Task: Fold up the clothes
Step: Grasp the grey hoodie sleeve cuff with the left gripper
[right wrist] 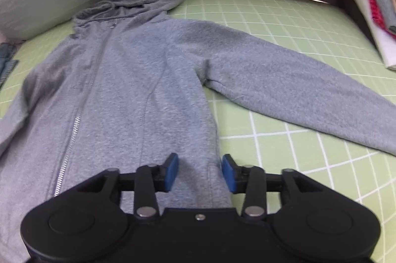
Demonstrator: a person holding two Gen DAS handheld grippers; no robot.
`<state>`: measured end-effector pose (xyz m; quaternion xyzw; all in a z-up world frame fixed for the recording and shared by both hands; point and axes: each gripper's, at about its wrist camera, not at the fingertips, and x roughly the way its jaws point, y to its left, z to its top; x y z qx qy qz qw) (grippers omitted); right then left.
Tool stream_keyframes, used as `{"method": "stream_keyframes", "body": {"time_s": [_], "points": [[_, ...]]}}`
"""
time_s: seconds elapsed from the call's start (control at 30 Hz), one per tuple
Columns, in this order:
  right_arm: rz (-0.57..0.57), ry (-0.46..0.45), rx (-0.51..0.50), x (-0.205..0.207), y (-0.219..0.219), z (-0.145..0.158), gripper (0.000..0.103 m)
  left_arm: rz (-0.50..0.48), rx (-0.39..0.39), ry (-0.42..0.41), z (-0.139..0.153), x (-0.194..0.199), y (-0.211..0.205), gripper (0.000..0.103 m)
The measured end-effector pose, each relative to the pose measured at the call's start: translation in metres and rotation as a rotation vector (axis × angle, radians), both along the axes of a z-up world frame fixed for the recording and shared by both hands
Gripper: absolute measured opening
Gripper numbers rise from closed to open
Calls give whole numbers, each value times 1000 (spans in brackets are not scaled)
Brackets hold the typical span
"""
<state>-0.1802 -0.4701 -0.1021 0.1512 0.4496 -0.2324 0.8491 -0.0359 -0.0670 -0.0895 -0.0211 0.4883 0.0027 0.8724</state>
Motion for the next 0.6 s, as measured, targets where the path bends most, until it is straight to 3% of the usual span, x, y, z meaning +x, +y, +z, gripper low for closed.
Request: {"method": "stream_keyframes", "body": {"time_s": [0.03, 0.1, 0.13, 0.33, 0.4, 0.5, 0.53, 0.57, 0.6], "points": [[-38, 2, 8, -1, -3, -1, 66, -3, -2, 1, -1, 7, 5, 80], [-74, 20, -4, -1, -5, -3, 74, -20, 4, 5, -4, 20, 10, 81], [-86, 30, -14, -1, -5, -4, 83, -37, 12, 8, -6, 27, 10, 82], [-223, 34, -17, -7, -7, -12, 102, -134, 37, 34, -19, 63, 12, 82], [-249, 27, -22, -9, -6, -13, 103, -173, 34, 39, -23, 69, 12, 80], [-282, 24, -28, -10, -2, -14, 103, -208, 18, 6, -22, 69, 17, 61], [-298, 25, -30, -10, -1, -14, 103, -213, 7, -1, -21, 69, 19, 46], [-313, 24, -31, -10, 0, -14, 103, -218, -4, -7, -19, 70, 22, 23], [-325, 24, -34, -11, 2, -14, 103, -211, -21, -6, -18, 71, 25, 13]]}}
